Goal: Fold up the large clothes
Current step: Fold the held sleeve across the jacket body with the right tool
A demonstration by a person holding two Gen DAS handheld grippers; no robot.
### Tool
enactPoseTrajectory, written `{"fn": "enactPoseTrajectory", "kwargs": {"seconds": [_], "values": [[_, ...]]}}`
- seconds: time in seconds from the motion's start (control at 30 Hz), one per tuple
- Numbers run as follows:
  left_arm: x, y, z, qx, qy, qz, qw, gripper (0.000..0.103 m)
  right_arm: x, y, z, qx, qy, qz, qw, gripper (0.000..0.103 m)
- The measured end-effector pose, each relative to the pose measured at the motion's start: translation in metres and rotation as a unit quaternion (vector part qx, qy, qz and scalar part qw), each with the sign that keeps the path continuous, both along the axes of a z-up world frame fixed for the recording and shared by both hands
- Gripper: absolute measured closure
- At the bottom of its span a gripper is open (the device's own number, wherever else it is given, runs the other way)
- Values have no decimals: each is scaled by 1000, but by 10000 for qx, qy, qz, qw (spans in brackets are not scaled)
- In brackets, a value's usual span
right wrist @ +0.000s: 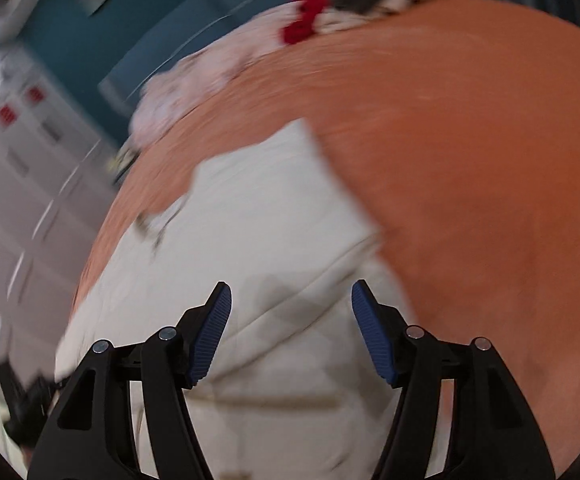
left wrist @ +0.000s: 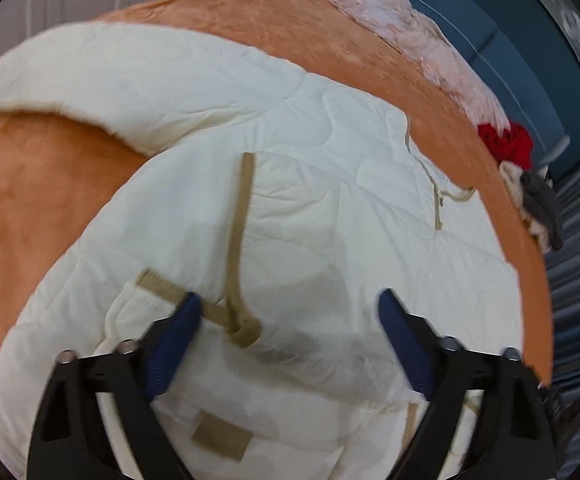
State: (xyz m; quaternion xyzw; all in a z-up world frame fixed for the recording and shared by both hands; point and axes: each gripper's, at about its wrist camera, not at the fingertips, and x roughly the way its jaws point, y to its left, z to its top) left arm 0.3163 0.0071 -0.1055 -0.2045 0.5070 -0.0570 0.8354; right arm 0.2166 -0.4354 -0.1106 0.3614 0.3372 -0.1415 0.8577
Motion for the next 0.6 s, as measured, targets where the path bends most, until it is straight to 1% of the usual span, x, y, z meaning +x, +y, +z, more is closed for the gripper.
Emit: {"fn": "enactPoseTrajectory", "kwargs": {"seconds": [0.03, 0.07, 0.1, 0.13, 0.17, 0.2, 0.23, 0.27, 0.3, 0.37, 0.43, 0.47, 0.53, 0.57, 0.6], "values": [[3, -5, -2, 116, 17, -80, 9999, 41, 6, -3, -4, 61, 8, 19, 10000, 54], [4, -6, -4, 250, 40, -119, 9996, 44, 12, -5, -8, 90, 47, 53, 9999, 62], [5, -10, -5, 461, 28, -157, 9988, 53, 22, -5, -10, 63, 144, 141, 9998, 82], [6, -11, -7, 632, 8, -214, 9978, 58, 26, -2, -9, -9, 152, 193, 9997, 95], [7, -14, -8, 849, -31, -296, 9959, 62, 26, -1, -4, -135, 78, 204, 9997, 96], [6, -13, -9, 962, -69, -344, 9947, 69, 23, 0, 4, -271, -75, 209, 9994, 97], [3, -12, -11, 1064, -107, -394, 9935, 72, 19, 6, 12, -414, -243, 215, 9986, 97], [2, -12, -13, 1113, -132, -436, 9927, 72, 18, 8, 15, -541, -273, 202, 9980, 97], [1, -12, -17, 1162, -175, -482, 9919, 73, 18, 9, 13, -644, -185, 207, 9975, 97], [-3, -12, -21, 1246, -275, -496, 9906, 73, 29, 11, -11, -835, 377, 324, 9953, 97], [-5, -15, -22, 1368, -381, -498, 9886, 72, 30, 10, -18, -873, 523, 377, 9941, 94], [-7, -16, -24, 1454, -459, -504, 9870, 72, 30, 11, -14, -944, 550, 318, 9935, 92], [-7, -19, -25, 1480, -572, -478, 9862, 70, 29, 15, 0, -1127, 600, 158, 9917, 89], [-9, -17, -26, 1459, -651, -461, 9861, 70, 25, 20, 12, -1277, 555, 18, 9903, 89], [-9, -18, -26, 1446, -698, -453, 9860, 70, 21, 29, 27, -1498, 405, -96, 9878, 89]]}}
